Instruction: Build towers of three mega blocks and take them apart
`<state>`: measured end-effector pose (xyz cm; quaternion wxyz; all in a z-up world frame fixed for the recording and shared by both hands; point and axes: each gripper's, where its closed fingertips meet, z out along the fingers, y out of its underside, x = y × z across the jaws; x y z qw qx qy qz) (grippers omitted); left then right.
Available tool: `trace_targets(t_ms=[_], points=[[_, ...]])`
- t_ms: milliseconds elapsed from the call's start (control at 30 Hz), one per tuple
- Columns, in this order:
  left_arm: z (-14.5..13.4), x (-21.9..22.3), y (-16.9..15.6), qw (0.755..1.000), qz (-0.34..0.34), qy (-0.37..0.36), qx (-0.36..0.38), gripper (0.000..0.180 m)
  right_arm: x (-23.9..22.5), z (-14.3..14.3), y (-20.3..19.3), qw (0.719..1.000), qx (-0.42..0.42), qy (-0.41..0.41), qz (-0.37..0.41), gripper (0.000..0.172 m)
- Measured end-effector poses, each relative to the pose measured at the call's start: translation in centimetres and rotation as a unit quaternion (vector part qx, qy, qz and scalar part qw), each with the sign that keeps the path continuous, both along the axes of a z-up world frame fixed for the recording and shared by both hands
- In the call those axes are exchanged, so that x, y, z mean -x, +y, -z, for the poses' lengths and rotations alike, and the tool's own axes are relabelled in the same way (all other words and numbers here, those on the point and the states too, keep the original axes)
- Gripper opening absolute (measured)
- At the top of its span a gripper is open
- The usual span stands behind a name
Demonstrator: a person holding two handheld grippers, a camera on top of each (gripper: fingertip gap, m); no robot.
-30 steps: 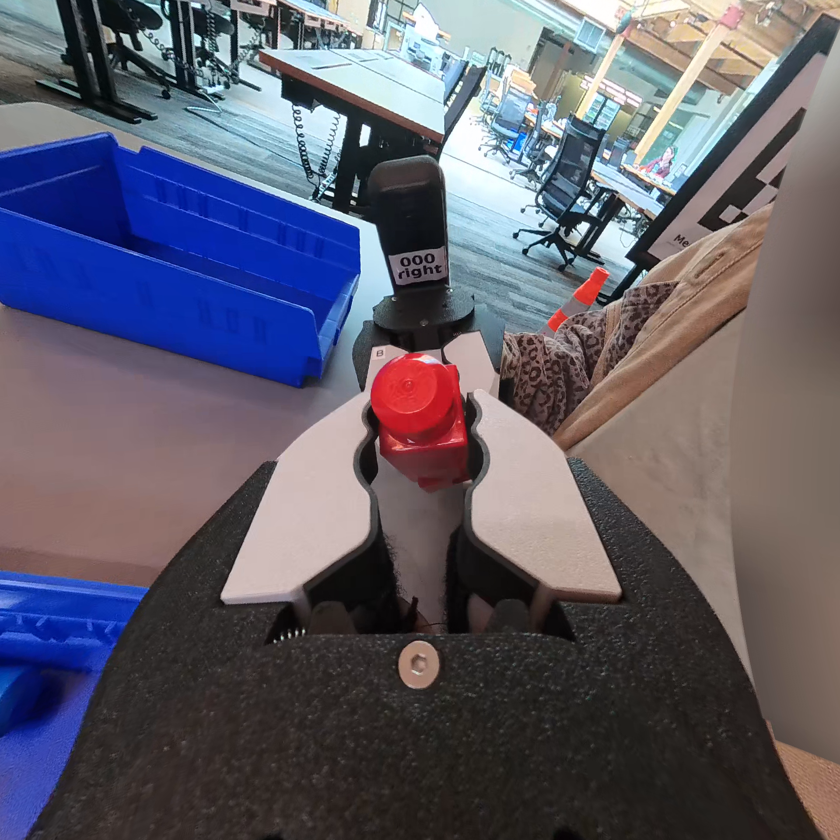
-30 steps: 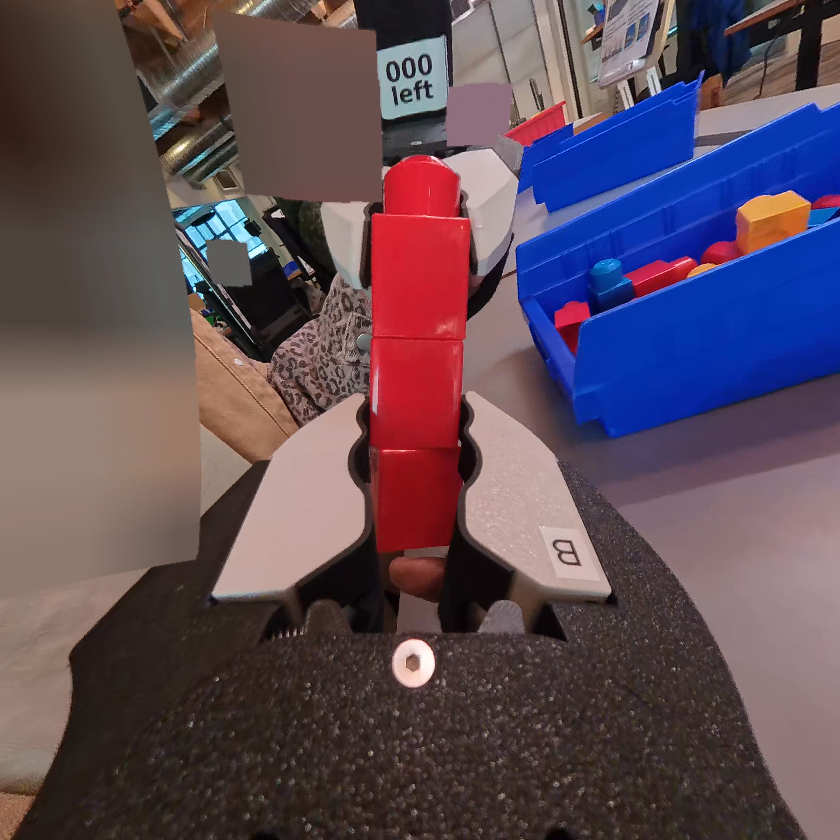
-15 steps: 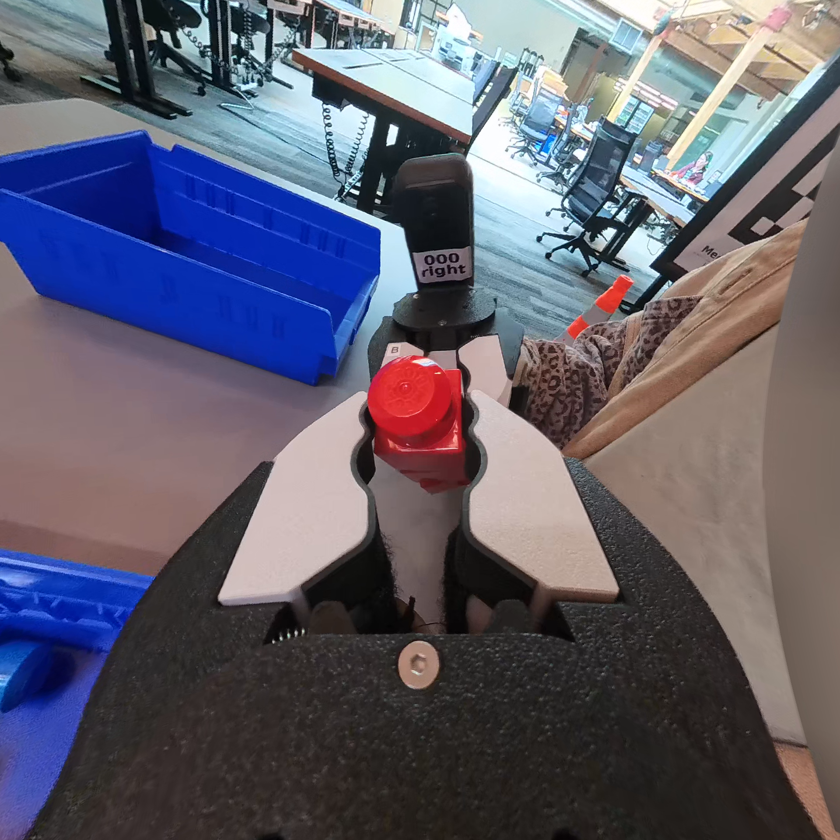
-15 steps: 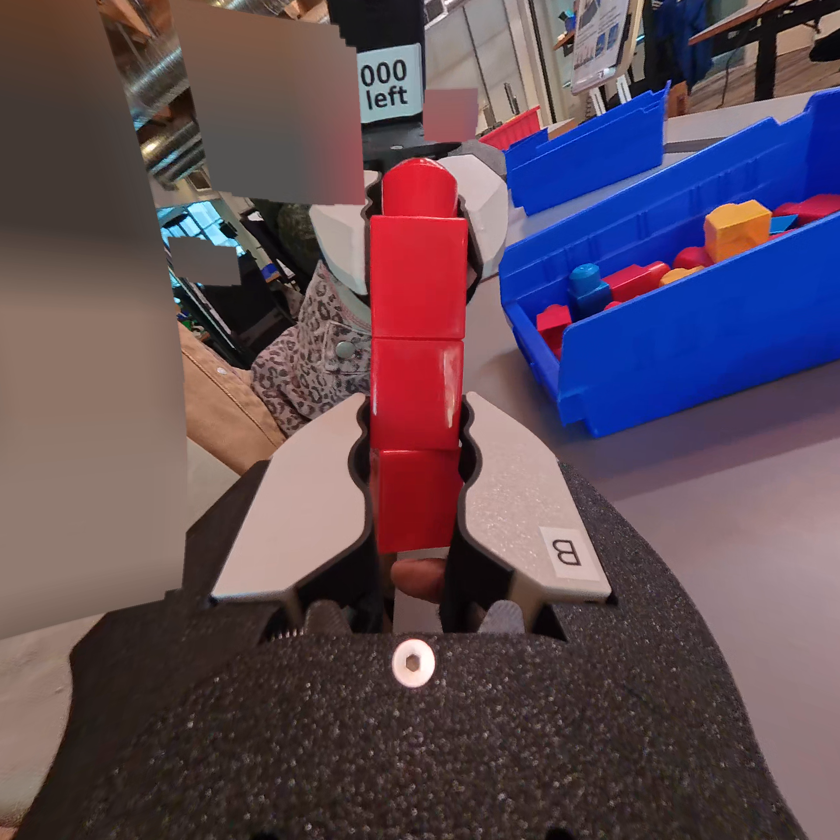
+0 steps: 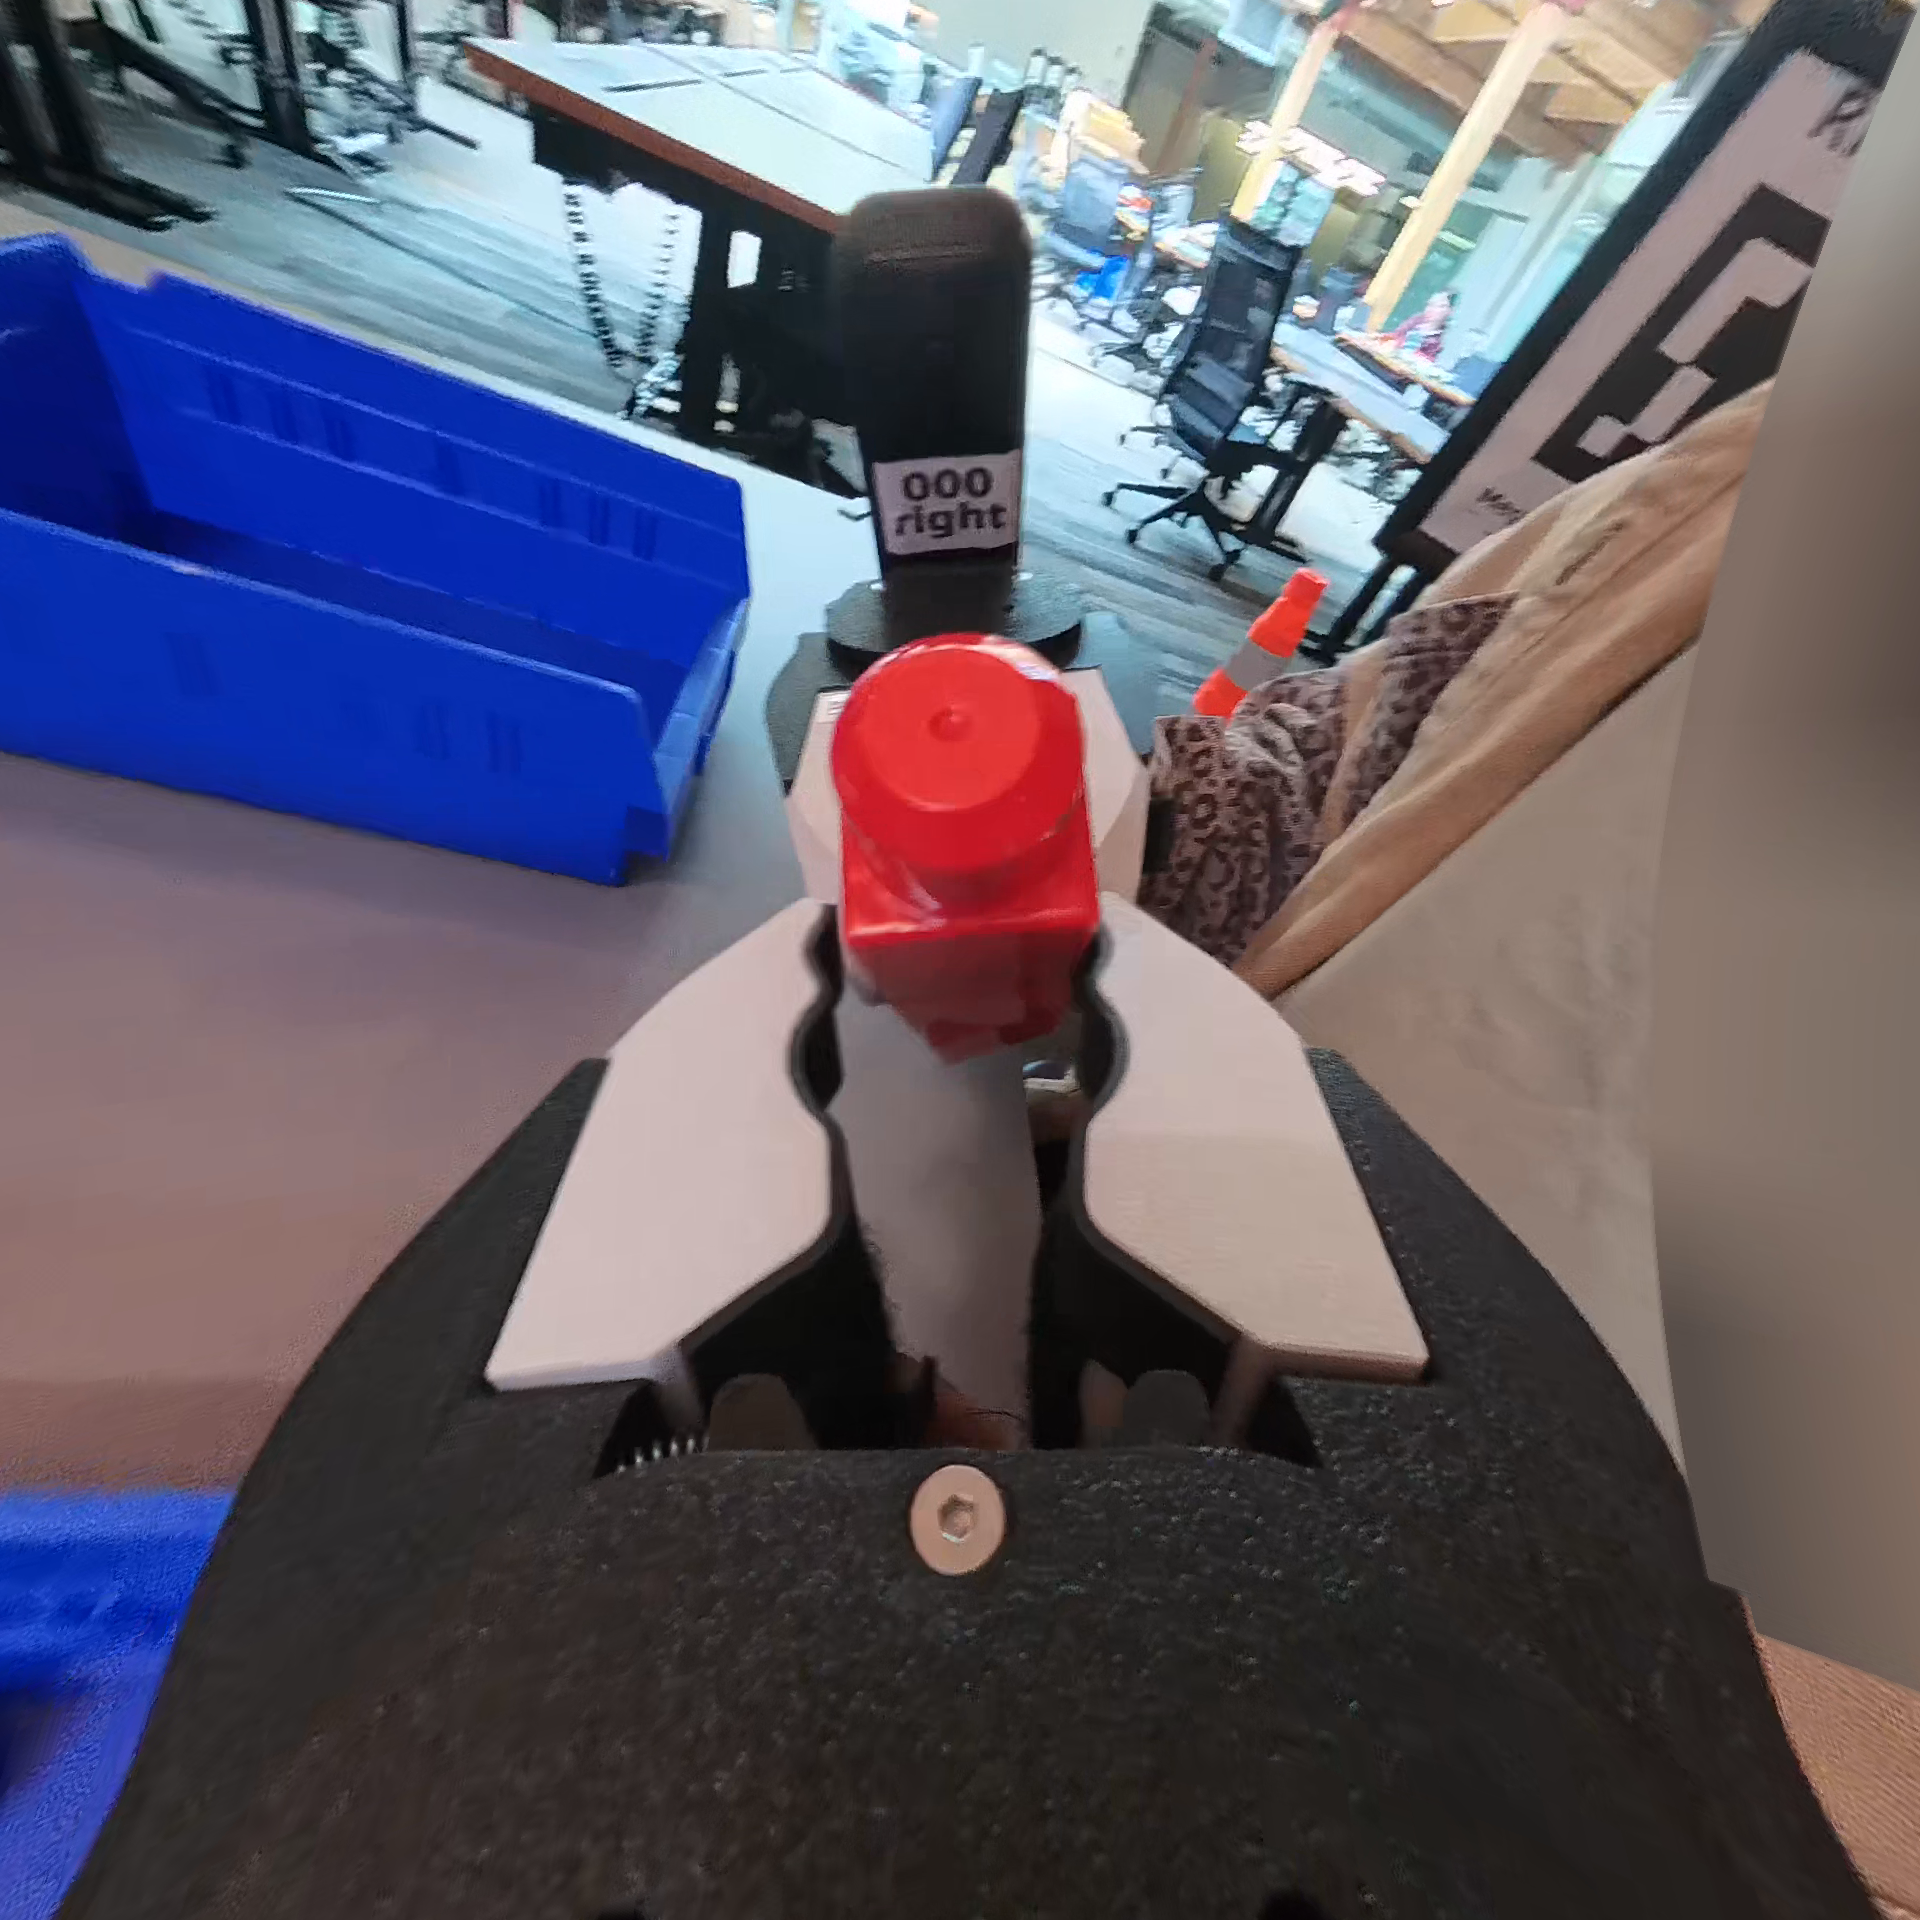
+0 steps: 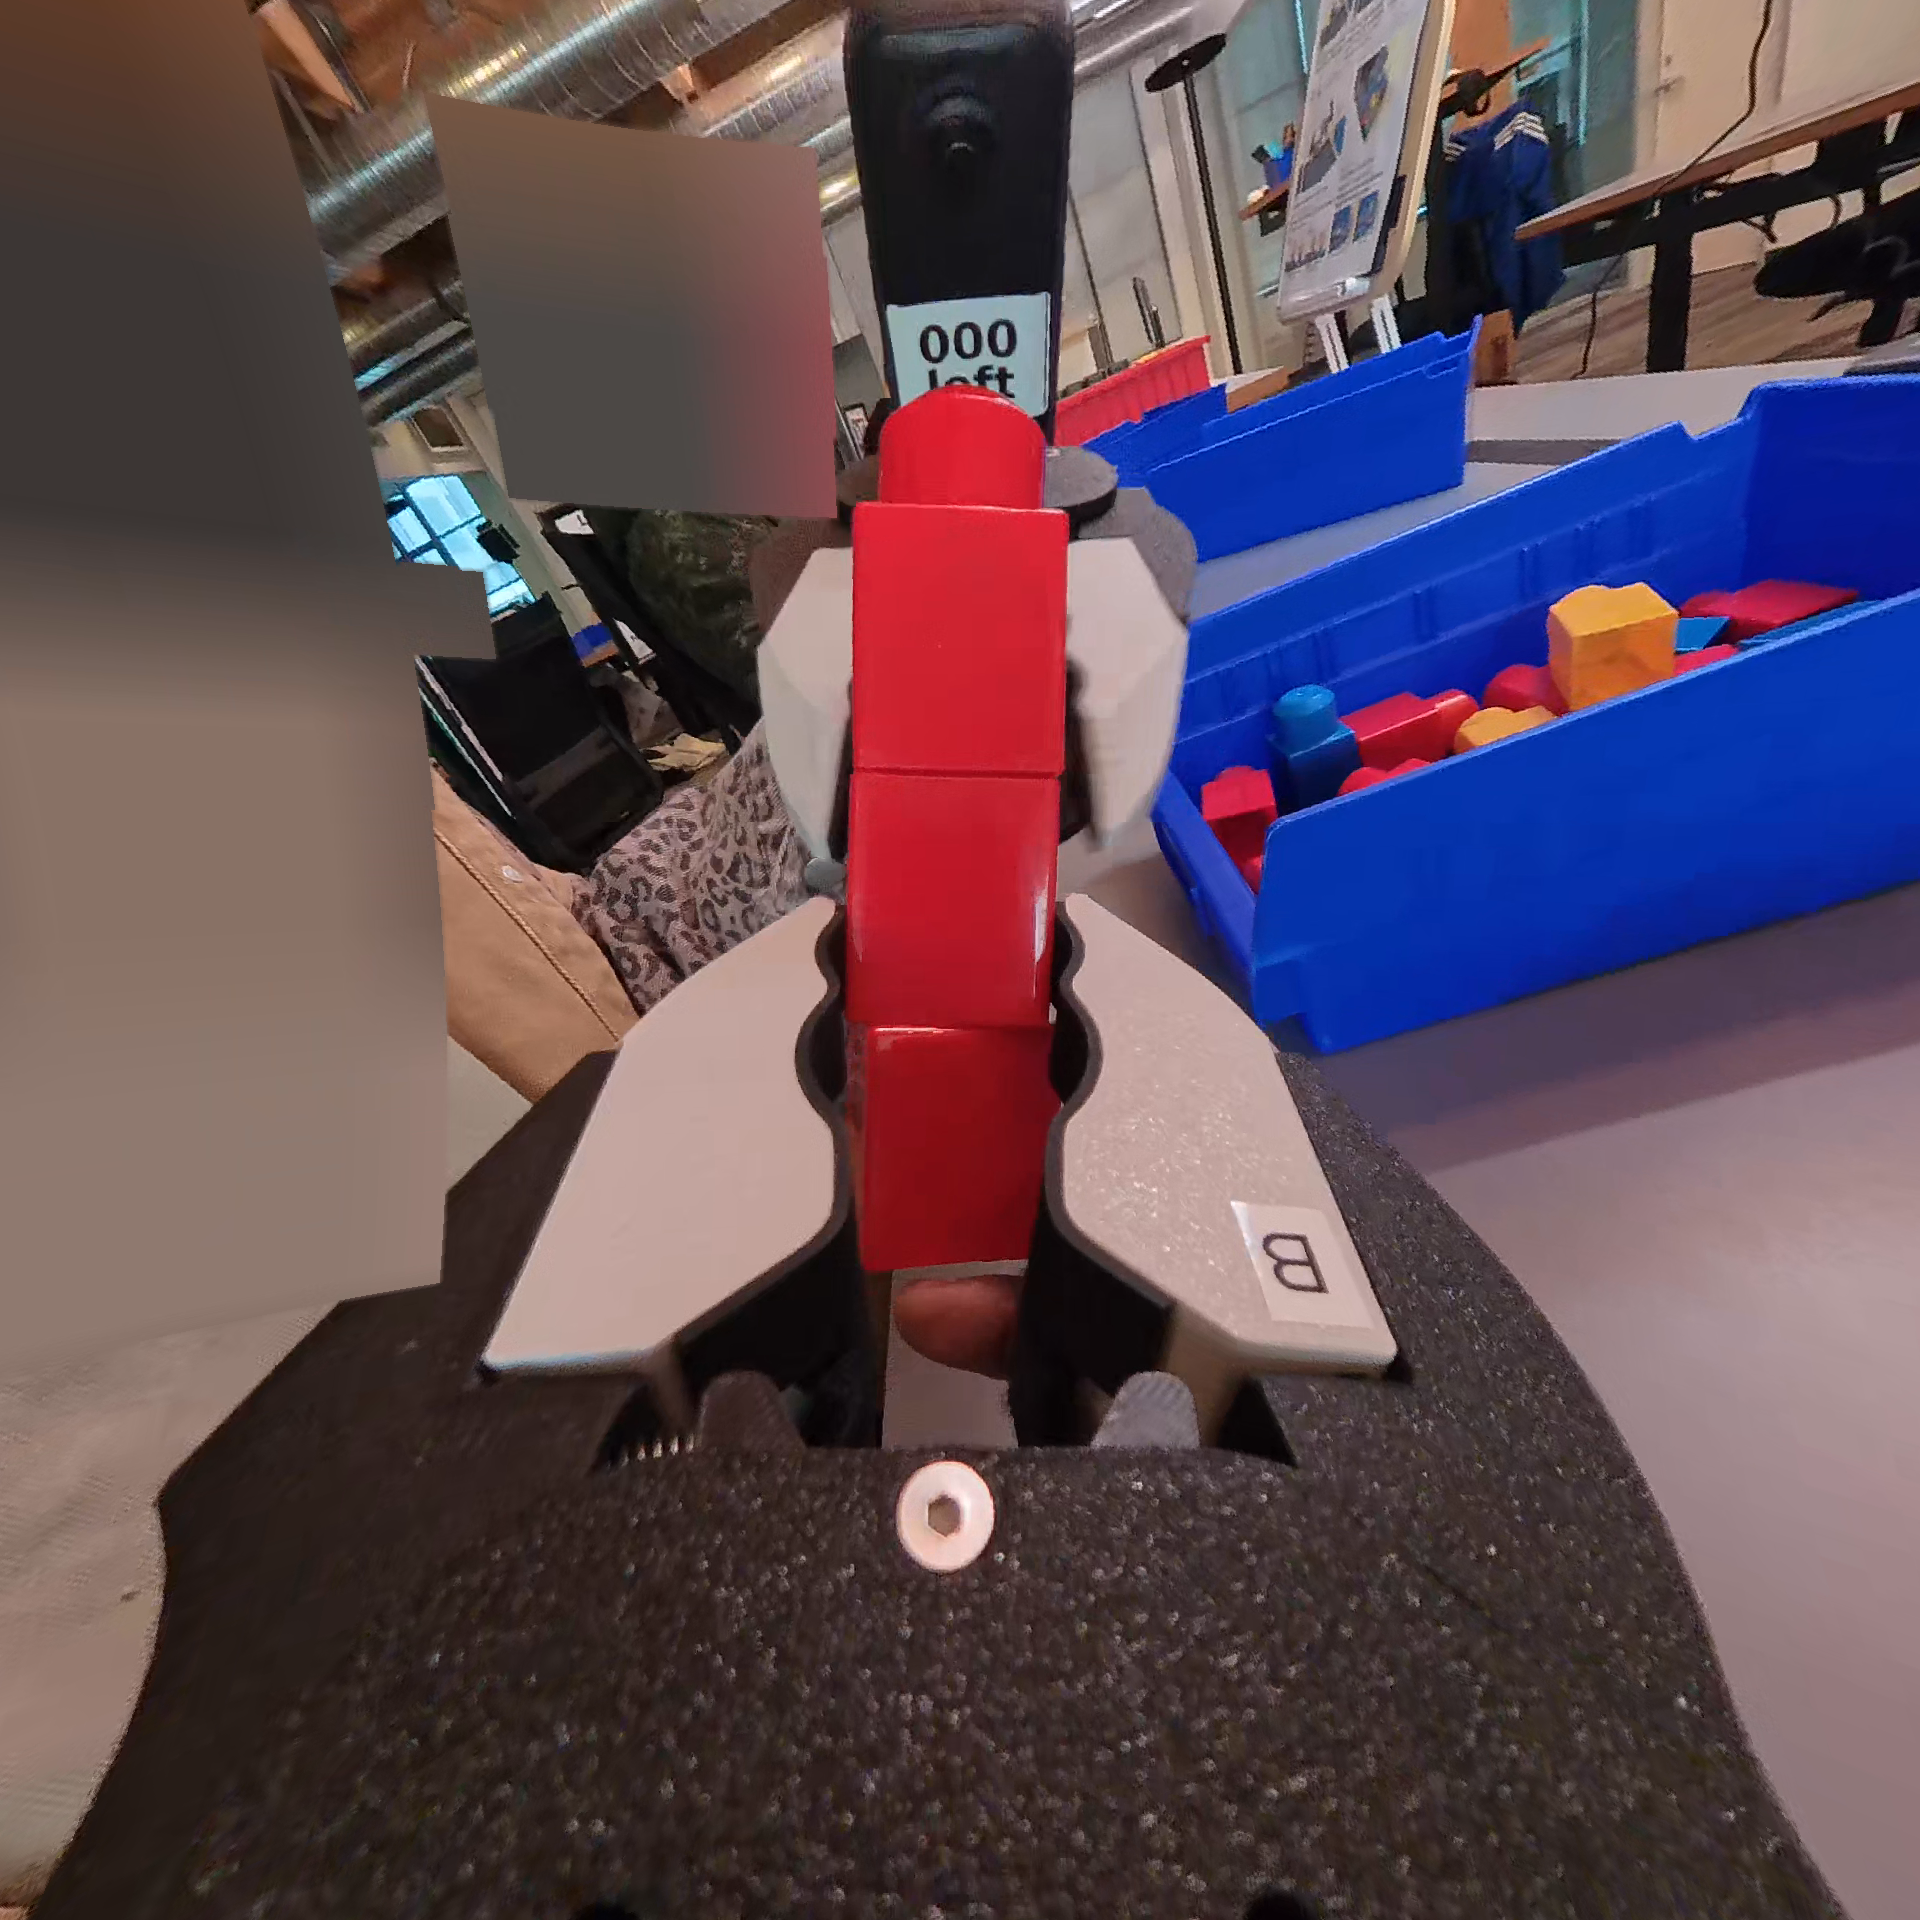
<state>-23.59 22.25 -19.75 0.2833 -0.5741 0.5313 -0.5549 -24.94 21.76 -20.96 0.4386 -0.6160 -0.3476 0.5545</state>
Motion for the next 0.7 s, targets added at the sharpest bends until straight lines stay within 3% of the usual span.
trace_targets(t_ms=[100, 200, 233, 367, 433, 567, 700], points=[[-0.5, -0.5, -0.1, 1.0, 0.004, -0.025, 0.005, 0.036, -0.4, -0.7, 0.4, 1.0, -0.014, 0.015, 0.017, 0.036], [-2.6, 0.0, 1.8, 0.994, -0.05, -0.096, 0.01, 0.036, -1.3, -2.1, 1.3, 0.996, -0.028, 0.06, 0.055, 0.067], [-3.5, 0.3, 2.5, 0.989, -0.068, -0.126, 0.027, 0.035, -1.6, -2.2, 1.6, 0.995, -0.025, 0.069, 0.063, 0.069], [-5.1, 1.1, 3.4, 0.973, -0.075, -0.198, 0.093, 0.035, -1.5, -2.6, 2.0, 0.99, 0.025, 0.127, 0.053, 0.062], [-4.8, 0.5, 3.3, 0.972, -0.073, -0.198, 0.1, 0.036, -1.3, -2.3, 2.1, 0.99, 0.031, 0.131, 0.05, 0.042], [-5.0, -0.3, 3.5, 0.962, -0.083, -0.229, 0.124, 0.036, -1.8, -2.5, 2.2, 0.99, 0.017, 0.126, 0.066, 0.038], [-4.0, -1.4, 2.9, 0.969, -0.075, -0.211, 0.105, 0.037, -1.6, -2.2, 2.2, 0.992, 0.009, 0.105, 0.071, 0.037]])
